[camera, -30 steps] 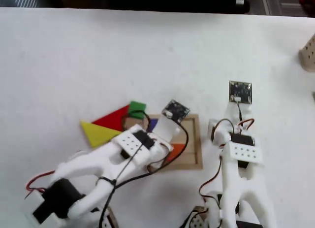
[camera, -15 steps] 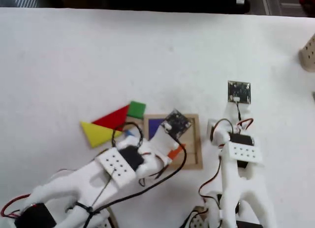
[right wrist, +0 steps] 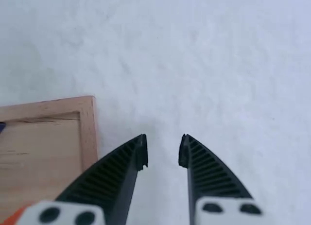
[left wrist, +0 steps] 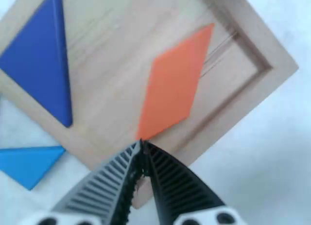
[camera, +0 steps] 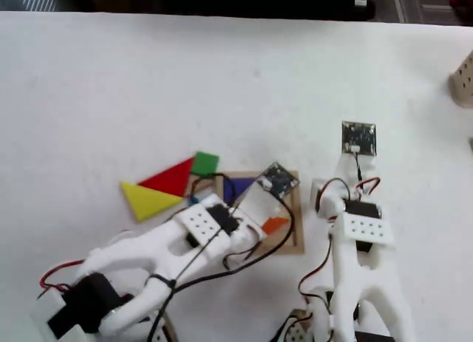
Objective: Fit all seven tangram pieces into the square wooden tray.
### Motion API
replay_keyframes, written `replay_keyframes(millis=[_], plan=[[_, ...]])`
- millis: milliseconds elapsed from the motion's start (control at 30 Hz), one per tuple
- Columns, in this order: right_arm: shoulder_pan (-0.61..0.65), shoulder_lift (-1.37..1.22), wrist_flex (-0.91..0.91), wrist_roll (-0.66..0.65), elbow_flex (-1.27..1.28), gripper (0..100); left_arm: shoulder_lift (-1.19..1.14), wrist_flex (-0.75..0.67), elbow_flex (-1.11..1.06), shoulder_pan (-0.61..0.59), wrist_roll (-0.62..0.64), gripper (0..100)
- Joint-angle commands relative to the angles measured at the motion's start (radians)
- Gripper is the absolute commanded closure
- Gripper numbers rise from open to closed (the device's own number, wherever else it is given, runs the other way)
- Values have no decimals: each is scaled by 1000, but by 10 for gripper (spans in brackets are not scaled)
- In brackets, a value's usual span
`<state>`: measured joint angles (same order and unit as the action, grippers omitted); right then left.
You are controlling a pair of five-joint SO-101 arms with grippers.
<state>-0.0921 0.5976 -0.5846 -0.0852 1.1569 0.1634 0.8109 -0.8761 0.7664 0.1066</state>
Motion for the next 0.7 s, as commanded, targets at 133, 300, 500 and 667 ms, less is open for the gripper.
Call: replay_keyframes(millis=[133, 300, 500, 667], plan=[[10, 15, 10, 0, -51, 879, -71, -58, 78, -107, -9, 977], [8, 15, 8, 0, -51, 879, -137, -66, 147, -165, -9, 977], [8, 15, 8, 0, -51, 879, -211, -68, 245, -186, -9, 977], [8, 15, 8, 0, -51, 879, -226, -60, 296, -223, -9, 977]])
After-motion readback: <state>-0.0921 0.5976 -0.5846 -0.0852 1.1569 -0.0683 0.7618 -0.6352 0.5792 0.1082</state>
